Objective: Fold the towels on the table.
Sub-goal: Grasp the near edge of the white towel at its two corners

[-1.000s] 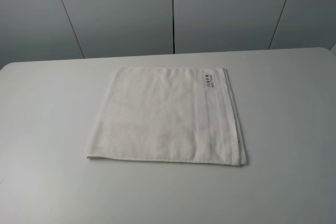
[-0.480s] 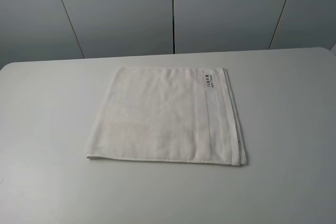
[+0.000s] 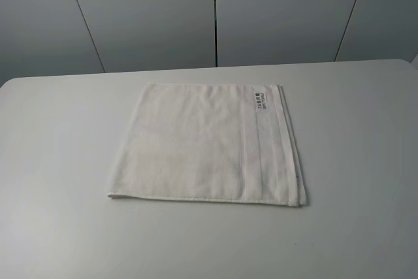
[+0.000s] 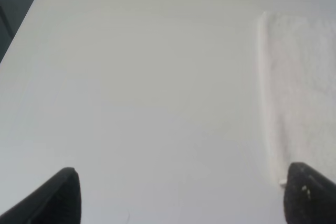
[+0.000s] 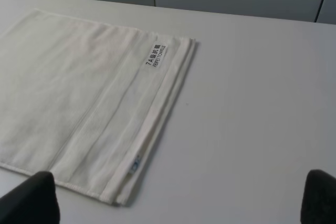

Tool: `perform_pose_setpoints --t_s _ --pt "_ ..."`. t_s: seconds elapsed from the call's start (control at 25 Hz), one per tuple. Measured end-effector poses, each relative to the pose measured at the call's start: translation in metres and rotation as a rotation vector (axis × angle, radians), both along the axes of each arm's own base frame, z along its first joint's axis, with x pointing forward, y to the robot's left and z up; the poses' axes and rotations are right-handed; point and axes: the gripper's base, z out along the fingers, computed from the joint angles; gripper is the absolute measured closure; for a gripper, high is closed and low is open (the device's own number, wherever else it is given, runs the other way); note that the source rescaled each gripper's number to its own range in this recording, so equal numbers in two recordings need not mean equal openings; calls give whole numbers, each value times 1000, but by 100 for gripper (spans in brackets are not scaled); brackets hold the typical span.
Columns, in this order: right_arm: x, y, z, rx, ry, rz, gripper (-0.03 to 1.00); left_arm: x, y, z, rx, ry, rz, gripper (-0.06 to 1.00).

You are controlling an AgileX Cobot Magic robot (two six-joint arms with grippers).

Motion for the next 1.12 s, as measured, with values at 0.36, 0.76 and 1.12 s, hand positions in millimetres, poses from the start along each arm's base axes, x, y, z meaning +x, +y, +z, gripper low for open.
perform_pose_setpoints --t_s 0.36,0.76,1.12 --pt "0 -1 0 -6 0 -15 -3 0 0 0 0 0 0 -5" --pt "1 1 0 82 40 -42 -3 0 1 2 4 -16 9 -5" --pt "54 16 12 20 213 37 -3 51 -9 28 119 82 -57 -5"
